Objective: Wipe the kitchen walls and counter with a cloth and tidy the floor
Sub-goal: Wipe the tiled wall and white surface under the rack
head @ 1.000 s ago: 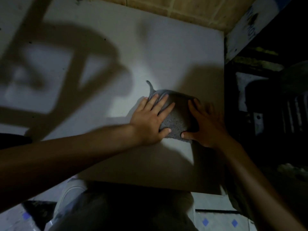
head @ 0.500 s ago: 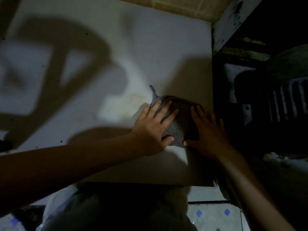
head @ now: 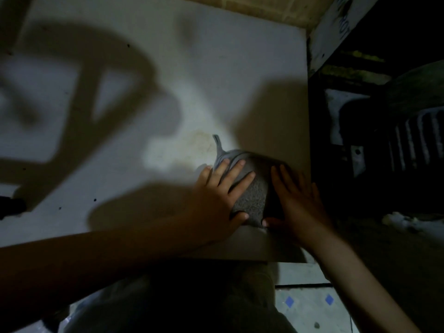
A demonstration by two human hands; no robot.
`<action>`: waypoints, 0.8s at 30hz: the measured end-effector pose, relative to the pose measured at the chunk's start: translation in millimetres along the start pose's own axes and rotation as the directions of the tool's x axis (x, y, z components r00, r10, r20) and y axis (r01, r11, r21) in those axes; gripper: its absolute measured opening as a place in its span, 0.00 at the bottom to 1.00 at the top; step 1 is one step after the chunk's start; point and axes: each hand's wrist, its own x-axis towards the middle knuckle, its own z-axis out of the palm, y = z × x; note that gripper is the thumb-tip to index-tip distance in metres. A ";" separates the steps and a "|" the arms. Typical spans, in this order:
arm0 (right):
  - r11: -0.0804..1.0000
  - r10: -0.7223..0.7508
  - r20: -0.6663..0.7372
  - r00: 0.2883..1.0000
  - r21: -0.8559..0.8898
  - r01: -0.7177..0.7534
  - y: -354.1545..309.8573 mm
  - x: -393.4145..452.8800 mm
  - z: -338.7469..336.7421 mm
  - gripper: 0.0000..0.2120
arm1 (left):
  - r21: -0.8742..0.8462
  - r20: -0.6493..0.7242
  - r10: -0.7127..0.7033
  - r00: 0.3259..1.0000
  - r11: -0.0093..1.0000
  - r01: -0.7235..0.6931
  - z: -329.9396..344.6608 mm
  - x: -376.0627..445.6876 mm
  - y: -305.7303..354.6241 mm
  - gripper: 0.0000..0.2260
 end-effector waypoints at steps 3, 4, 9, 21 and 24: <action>1.000 -0.024 -0.011 1.000 0.020 0.024 -3.9 -4.8 5.1 0.53 | 0.001 0.012 -0.009 1.000 1.000 0.009 -0.7 -7.6 -0.4 0.37; 0.999 -0.037 -0.017 0.999 0.022 0.037 -5.6 -5.7 5.9 0.53 | -0.002 0.011 -0.014 1.000 1.000 0.014 -1.0 -10.3 -1.6 0.37; 0.995 -0.098 -0.042 0.994 0.013 0.099 -17.0 -7.7 8.1 0.53 | -0.027 -0.034 -0.037 0.999 0.999 0.036 0.9 -27.3 -12.1 0.37; 0.956 -0.289 -0.084 0.953 0.024 0.292 -65.4 2.2 9.7 0.54 | 0.031 -0.006 -0.139 0.990 0.990 0.139 -8.5 -74.2 -54.8 0.35; 0.939 -0.342 -0.085 0.936 0.003 0.343 -80.2 7.9 8.8 0.54 | 0.057 0.016 -0.185 0.983 0.981 0.183 -11.1 -85.0 -63.6 0.36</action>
